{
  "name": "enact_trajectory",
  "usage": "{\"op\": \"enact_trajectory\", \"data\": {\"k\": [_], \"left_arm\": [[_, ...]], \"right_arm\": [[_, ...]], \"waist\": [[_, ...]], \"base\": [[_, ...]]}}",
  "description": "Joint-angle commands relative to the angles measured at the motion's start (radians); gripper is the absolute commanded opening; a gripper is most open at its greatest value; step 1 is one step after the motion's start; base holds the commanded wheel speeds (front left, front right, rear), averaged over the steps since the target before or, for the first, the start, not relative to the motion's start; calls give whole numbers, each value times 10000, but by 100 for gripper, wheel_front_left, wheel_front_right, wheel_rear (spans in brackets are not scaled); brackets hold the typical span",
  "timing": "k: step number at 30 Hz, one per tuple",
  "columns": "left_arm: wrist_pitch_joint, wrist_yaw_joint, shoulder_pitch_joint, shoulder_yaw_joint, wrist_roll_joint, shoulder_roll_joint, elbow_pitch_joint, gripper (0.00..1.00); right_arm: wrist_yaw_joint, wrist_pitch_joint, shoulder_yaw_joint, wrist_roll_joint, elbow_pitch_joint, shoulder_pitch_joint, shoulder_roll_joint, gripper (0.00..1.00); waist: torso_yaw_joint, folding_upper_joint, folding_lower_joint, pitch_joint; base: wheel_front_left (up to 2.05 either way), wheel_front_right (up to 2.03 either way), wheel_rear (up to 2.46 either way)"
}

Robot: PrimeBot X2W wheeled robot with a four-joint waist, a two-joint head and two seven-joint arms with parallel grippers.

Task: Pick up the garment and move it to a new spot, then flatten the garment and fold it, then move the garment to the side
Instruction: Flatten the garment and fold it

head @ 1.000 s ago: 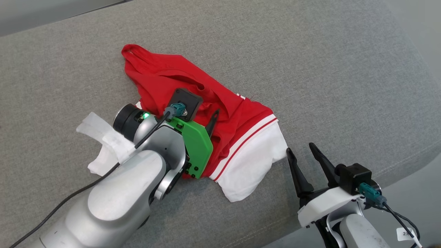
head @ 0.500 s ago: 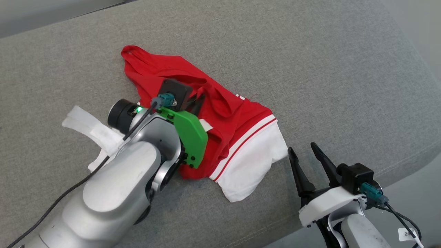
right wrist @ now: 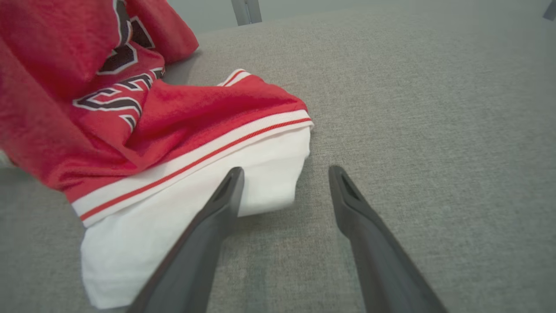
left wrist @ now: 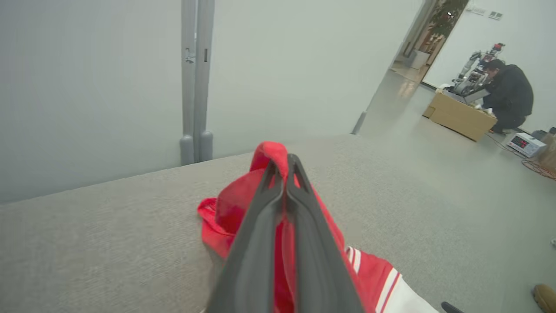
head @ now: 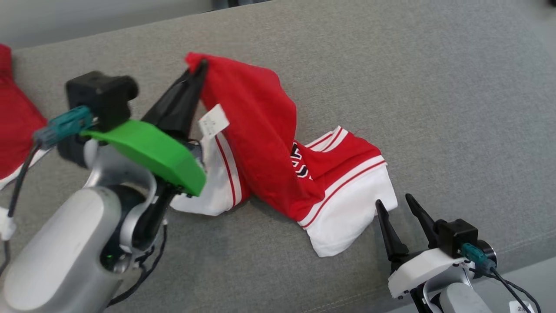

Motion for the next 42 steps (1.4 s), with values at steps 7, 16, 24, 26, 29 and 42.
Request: {"op": "enact_trajectory", "data": {"k": [7,16,24,26,29,42], "left_arm": [[-1855,1119,3498,2154,-1104,1019,529,0],[-3768,936,7034,3096,-2275,245,2509,0],[-4037,400,7129,2423,-2164,-500,3629,0],[-4090,366,7016,2329,-2059,-573,3780,45],[-4206,269,6939,2231,-1984,-630,3924,100],[-4882,520,7363,3336,-883,-654,4096,100]], "right_arm": [[1,-30,-200,-616,58,296,-33,100],[1,-29,-139,-717,171,526,-265,100],[1,-29,-108,-671,187,574,-395,100],[1,-29,-100,-676,166,565,-405,100],[1,-29,-138,-714,32,533,-471,100],[1,-29,-1283,-1222,-1615,1000,-983,100]], "waist": [[1565,0,0,-637],[2339,0,0,-927],[2706,0,0,-990],[2730,0,0,-999],[2696,0,0,-1007],[2363,0,0,-1140]], "base": [[0,0,0],[0,0,0],[0,0,0],[0,0,0],[0,0,0],[0,0,0]]}}
